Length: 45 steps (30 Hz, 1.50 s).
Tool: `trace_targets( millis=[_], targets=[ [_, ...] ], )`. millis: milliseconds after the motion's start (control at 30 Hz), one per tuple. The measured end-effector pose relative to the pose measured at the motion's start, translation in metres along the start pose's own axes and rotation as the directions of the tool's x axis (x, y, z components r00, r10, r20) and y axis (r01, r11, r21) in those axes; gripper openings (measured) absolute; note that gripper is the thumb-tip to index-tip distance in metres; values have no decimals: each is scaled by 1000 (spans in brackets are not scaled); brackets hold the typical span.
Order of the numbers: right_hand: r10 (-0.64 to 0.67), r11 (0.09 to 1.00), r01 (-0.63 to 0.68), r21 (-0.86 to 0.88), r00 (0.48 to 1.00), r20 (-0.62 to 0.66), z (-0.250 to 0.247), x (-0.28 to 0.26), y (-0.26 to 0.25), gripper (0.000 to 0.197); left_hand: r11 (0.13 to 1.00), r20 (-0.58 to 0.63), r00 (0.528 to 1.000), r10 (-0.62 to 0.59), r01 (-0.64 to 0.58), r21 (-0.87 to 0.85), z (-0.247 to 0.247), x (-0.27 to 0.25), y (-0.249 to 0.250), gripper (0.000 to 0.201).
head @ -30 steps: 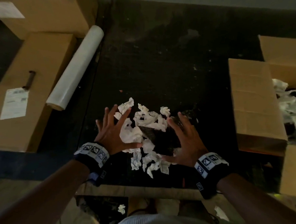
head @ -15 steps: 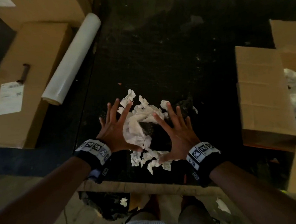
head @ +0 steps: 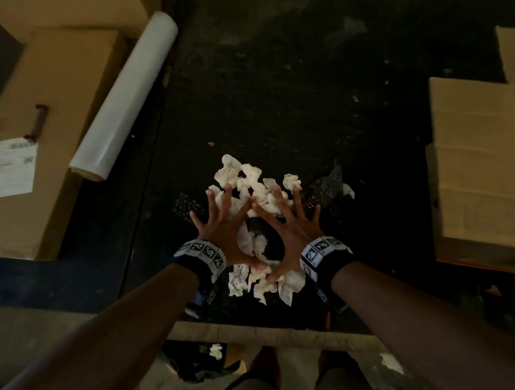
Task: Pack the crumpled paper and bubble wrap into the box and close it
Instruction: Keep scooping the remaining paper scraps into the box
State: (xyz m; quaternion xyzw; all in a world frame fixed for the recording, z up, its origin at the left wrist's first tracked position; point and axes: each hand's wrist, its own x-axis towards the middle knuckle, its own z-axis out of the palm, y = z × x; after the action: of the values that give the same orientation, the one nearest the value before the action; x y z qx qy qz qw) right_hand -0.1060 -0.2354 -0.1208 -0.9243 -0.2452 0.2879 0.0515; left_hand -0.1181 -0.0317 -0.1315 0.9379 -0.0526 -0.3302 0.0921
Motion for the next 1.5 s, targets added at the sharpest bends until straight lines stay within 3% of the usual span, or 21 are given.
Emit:
trace_targets(
  millis=[300,433,567,733,1000,1300,1400,1500],
  targets=[
    [-16,999,21,34,993,-114,21,4,4,123,993,-281,959,16,-48,-106,30,-12,12,107],
    [-53,998,57,14,979,-196,29,2,7,112,989,-308,951,-10,-35,-141,38,-12,14,102],
    [-35,997,59,56,932,-360,41,8,7,86,989,-360,933,-13,-40,-139,39,-13,15,90],
    [-34,997,54,63,960,-279,36,18,11,63,977,-385,923,-21,-63,-203,43,-5,15,86],
    [-37,995,59,74,963,-268,13,11,7,56,953,-416,909,-33,-96,-286,29,-15,21,86],
    [-27,986,92,142,916,-400,-46,-31,-12,65,939,-584,812,-7,-196,-284,-21,-54,28,69],
    [-25,982,113,152,873,-488,-76,-43,-16,65,923,-701,713,23,-285,-260,-49,-65,37,64],
    [-22,986,116,116,793,-608,-109,-54,-13,62,919,-796,604,48,-339,-203,-81,-71,51,66]
  ],
)
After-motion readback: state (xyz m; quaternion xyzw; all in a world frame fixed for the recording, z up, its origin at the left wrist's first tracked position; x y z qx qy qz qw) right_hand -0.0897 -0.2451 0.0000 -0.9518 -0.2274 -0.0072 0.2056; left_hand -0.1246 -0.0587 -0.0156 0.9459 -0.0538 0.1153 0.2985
